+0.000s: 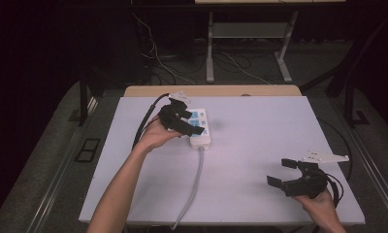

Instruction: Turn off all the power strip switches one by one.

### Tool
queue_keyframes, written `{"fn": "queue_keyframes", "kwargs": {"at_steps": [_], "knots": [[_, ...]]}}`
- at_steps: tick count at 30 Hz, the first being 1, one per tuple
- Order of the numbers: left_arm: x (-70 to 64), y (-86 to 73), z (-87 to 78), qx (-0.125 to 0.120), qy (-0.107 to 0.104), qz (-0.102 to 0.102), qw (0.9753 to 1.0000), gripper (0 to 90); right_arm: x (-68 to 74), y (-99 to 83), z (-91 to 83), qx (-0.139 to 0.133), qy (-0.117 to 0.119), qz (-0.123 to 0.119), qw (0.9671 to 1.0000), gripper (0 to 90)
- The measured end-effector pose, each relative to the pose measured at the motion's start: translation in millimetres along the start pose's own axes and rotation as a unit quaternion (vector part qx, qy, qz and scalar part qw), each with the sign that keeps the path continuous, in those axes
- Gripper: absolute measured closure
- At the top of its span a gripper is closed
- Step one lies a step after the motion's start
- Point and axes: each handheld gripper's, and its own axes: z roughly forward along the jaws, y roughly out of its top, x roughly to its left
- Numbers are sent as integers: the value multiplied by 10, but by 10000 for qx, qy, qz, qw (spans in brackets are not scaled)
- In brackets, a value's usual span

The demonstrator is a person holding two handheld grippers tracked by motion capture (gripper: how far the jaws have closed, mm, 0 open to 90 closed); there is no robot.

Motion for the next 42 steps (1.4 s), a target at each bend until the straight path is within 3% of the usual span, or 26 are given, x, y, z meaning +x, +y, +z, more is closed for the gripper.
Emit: {"fn": "queue_keyframes", "kwargs": {"at_steps": [12, 20, 31, 39, 42], "knots": [[102, 7, 136, -107, 77, -100, 9999, 334, -4, 0, 10, 5, 17, 1, 10000, 6], [163, -14, 277, -109, 109, -221, 9996, 542, -19, 5, 13, -7, 0, 35, 10000, 6], [233, -73, 496, 35, 245, -432, 9988, 716, -19, 3, 13, -23, 16, 13, 10000, 6], [276, -129, 618, -41, 273, -611, 9977, 832, -20, 2, 15, -17, 23, 17, 10000, 6], [314, -173, 663, -113, 228, -804, 9964, 885, -23, 2, 12, -26, 22, 16, 10000, 6]]}}
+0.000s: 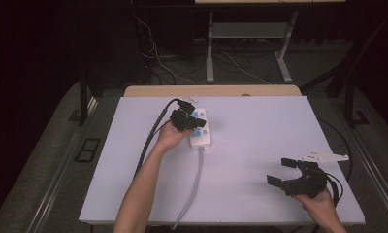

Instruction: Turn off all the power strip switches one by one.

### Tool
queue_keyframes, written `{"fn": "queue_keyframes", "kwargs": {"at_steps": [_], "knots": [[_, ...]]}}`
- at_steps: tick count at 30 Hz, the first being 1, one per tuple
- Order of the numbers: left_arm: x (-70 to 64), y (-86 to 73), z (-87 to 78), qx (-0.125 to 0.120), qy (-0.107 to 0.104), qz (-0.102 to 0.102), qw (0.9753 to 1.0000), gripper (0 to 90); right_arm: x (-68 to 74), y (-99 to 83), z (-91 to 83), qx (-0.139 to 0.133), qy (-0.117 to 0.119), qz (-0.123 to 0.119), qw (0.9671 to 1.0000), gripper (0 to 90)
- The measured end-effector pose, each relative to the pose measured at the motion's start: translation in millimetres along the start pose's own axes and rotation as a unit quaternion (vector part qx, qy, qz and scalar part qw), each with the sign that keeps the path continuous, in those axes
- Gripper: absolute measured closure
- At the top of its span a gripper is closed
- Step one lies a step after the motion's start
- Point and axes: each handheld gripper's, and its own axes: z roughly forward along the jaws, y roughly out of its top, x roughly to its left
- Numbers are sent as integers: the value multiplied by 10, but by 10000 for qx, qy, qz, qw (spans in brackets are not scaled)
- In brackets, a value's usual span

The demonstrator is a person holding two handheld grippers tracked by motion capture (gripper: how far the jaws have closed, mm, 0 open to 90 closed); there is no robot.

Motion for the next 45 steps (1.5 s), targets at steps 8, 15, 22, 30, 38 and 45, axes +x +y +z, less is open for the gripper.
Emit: {"fn": "queue_keyframes", "kwargs": {"at_steps": [8, 15, 22, 30, 38, 45], "knots": [[80, -83, 70, -89, -100, -317, 9994, 892, -4, -1, -1, 12, 2, -11, 10000, 6], [112, -147, 116, -72, -172, -421, 9989, 892, -26, -2, -26, -12, -18, 3, 10000, 6], [120, -203, 161, -43, -284, -530, 9982, 892, -35, -3, -26, 10, -23, -14, 10000, 6], [88, -203, 175, -40, -269, -454, 9986, 891, -52, -3, -44, -26, -47, 17, 10000, 6], [33, -187, 192, 62, -317, -283, 9991, 892, -49, -3, -34, 13, -56, -5, 10000, 6], [41, -189, 193, 65, -335, -348, 9988, 896, -43, -5, -32, 26, -60, -26, 10000, 6]]}}
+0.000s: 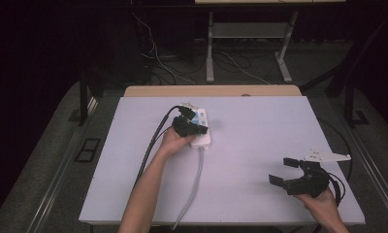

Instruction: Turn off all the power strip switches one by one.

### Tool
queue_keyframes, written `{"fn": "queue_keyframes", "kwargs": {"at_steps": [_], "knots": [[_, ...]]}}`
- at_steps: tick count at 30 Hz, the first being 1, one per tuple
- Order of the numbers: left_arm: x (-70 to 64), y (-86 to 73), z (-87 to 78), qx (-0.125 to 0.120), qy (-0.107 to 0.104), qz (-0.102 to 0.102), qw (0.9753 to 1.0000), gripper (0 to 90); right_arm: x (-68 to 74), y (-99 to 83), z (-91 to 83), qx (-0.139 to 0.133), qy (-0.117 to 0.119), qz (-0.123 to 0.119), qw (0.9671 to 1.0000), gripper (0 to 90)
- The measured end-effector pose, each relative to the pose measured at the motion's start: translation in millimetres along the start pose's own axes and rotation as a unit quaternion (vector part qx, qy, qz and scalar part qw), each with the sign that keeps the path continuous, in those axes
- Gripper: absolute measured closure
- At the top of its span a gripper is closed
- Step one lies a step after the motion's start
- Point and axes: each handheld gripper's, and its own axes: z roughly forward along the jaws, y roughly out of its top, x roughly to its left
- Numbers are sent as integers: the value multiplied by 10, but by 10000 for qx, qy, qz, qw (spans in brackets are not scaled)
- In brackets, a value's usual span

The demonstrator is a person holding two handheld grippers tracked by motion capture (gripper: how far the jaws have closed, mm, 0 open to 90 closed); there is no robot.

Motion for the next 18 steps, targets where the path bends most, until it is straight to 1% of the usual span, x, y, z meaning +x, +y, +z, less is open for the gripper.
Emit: {"fn": "queue_keyframes", "kwargs": {"at_steps": [2, 5, 10, 13, 18], "knots": [[-2, -6, 1, -18, 3, -11, 10000, 896, 4, -1, -3, -5, 5, -5, 10000, 6], [25, -16, 1, -48, -82, -119, 9999, 897, 8, -1, -16, -39, 6, -15, 10000, 6], [15, -23, 9, -44, -22, -42, 10000, 898, 5, 0, -30, -67, 1, -2, 10000, 6], [25, -26, 7, -47, -59, -87, 9999, 898, 7, 0, -36, -72, 2, -9, 10000, 6], [31, -50, 2, -133, -78, -151, 9998, 897, 0, -3, -35, -69, -5, 1, 10000, 6]]}}
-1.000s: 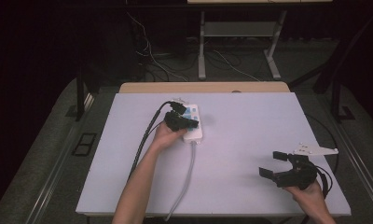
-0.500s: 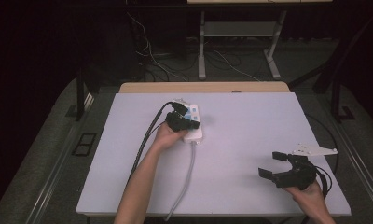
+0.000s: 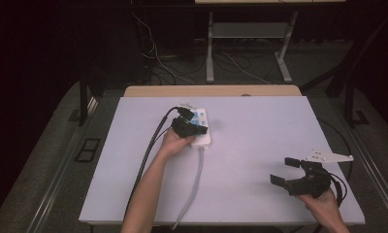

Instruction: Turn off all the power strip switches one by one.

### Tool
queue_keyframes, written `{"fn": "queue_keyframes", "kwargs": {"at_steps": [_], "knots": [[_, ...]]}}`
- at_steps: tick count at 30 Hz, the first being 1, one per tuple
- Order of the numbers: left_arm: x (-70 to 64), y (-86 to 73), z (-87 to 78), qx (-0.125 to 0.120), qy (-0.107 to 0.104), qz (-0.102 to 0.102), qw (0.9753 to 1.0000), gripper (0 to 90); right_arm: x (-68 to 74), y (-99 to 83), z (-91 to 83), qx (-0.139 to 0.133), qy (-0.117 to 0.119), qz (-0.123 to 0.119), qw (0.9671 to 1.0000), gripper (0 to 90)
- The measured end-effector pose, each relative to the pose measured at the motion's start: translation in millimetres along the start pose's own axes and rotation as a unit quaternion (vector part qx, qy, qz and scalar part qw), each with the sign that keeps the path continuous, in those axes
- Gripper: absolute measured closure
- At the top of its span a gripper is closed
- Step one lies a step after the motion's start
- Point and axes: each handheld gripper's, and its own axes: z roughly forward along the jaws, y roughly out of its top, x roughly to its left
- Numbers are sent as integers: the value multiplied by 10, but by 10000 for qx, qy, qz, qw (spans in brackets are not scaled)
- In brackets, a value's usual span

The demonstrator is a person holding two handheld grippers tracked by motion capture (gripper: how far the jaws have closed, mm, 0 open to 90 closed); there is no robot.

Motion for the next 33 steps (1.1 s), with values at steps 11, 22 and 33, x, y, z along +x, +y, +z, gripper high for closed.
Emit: {"fn": "queue_keyframes", "kwargs": {"at_steps": [11, 22, 33], "knots": [[-62, 21, -7, 57, 253, 313, 9992, 895, -11, 1, 7, 11, -1, 12, 10000, 6], [-37, 119, -78, -195, 230, 328, 9990, 895, -33, -8, 0, -4, 15, 37, 10000, 6], [6, 266, -190, -76, 296, 358, 9989, 894, -36, -11, -8, -17, 5, 38, 10000, 6]]}}
